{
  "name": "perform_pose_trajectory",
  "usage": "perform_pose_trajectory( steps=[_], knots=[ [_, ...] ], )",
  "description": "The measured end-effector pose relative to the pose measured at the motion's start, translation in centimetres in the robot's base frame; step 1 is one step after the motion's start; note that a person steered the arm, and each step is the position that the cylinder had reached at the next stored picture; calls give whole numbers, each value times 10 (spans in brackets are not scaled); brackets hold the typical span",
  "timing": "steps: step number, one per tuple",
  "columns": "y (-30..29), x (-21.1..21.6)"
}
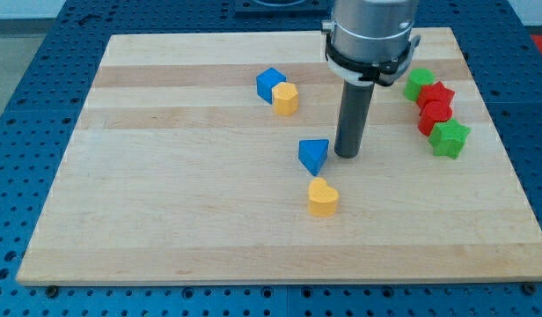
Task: Push the blue triangle below the yellow hexagon
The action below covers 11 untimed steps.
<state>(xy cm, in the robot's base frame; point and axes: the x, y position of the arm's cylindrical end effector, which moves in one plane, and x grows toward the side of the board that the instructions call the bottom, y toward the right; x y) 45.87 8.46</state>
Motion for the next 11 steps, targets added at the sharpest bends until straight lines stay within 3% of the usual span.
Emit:
perform_pose_trajectory(
  steps=[8,11],
  knots=[
    [-30,4],
    [-36,40]
  ],
)
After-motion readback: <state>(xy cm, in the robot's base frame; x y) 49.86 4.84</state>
